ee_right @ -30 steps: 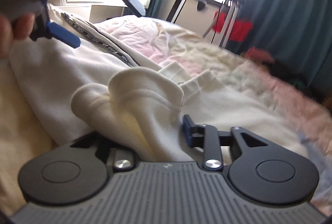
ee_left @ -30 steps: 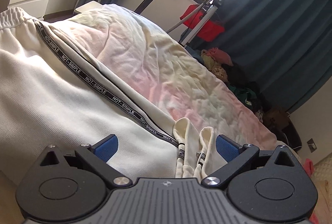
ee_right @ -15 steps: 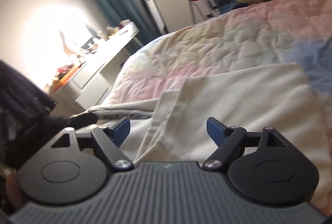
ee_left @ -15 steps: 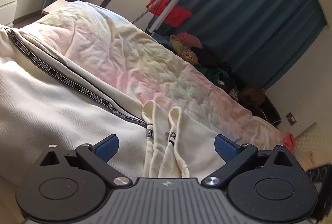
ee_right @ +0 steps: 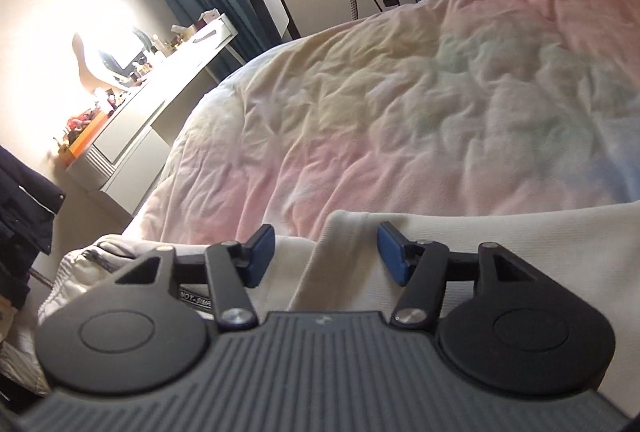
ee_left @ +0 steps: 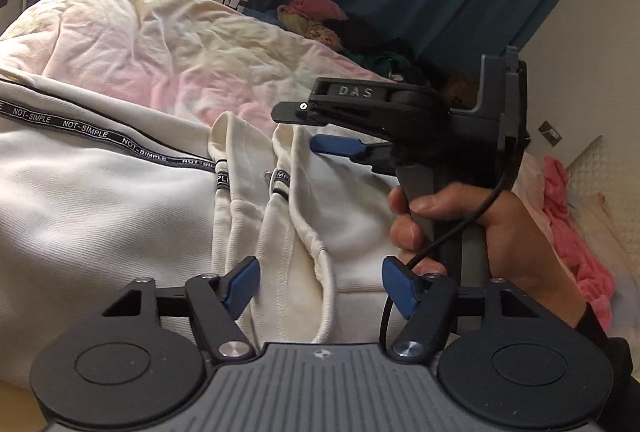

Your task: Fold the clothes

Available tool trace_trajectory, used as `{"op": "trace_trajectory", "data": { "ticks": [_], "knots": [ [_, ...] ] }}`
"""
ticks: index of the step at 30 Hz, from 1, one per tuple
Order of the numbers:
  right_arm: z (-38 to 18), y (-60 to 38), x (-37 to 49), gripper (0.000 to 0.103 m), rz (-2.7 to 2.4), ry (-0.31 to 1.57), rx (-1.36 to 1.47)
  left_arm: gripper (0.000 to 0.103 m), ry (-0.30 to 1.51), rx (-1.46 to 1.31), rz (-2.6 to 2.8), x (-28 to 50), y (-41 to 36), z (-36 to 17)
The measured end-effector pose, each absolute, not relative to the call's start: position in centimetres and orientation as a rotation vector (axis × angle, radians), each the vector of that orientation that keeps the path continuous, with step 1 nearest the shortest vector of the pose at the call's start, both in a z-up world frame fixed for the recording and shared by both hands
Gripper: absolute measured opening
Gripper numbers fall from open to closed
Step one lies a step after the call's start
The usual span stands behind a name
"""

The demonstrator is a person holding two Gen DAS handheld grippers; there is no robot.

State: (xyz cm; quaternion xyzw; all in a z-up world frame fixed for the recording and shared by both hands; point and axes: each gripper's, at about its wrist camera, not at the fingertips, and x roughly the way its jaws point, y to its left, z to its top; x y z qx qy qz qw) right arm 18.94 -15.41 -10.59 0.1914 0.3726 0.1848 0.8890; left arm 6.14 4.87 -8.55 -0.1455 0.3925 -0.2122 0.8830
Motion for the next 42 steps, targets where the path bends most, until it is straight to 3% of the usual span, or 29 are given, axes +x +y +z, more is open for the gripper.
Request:
{"op": "trace_trajectory", "data": {
  "ticks": [3,8,14,18,24,30,35,37,38,39,40,41,42],
  "knots": [
    [-11.7,-13.9,19.5,0.033,0.329,0.796,0.268,0.052,0.807,-0.257,-0.437,6.4,4.5,-9.0],
    [-11.7,-14.6,19.6,0.013,0.321,0.765,0.296,0.036,0.801,-0.215,-0.464,6.3,3.9,-9.3],
    [-9.3,-14.7,18.5,0.011,0.406,0.678,0.315,0.008,0.785,-0.222,-0.519,5.2,3.7,-8.8],
    [-9.2,-13.5,18.2,0.011,0.444,0.674,0.295,0.007,0.741,-0.249,-0.505,3.7,4.4,-7.3],
    [-12.3,-11.5,18.6,0.011,0.407,0.739,0.202,0.008,0.870,-0.315,-0.463,5.3,5.2,-9.3],
    [-10.9,-11.9,18.2,0.013,0.381,0.733,0.206,0.019,0.816,-0.201,-0.468,4.6,4.3,-8.3],
    [-7.6,-13.8,16.4,0.013,0.338,0.691,0.258,0.049,0.745,-0.163,-0.437,3.6,4.0,-6.4],
    [-5.9,-14.7,15.0,0.017,0.308,0.665,0.261,0.072,0.718,-0.172,-0.413,3.1,4.1,-5.4],
    [-5.1,-15.2,14.1,0.027,0.291,0.650,0.255,0.076,0.697,-0.170,-0.398,2.7,4.2,-4.8],
    [-4.3,-15.5,13.1,0.047,0.273,0.631,0.236,0.082,0.672,-0.159,-0.382,2.2,4.2,-4.2],
    [-3.5,-15.8,12.0,0.058,0.259,0.612,0.220,0.084,0.648,-0.147,-0.365,1.8,4.1,-3.6],
    [-2.7,-16.1,10.9,0.075,0.253,0.591,0.210,0.085,0.624,-0.136,-0.349,1.3,4.1,-3.0],
    [-1.9,-16.4,9.7,0.083,0.248,0.572,0.203,0.091,0.599,-0.124,-0.333,0.8,4.1,-2.3]
  ]
}}
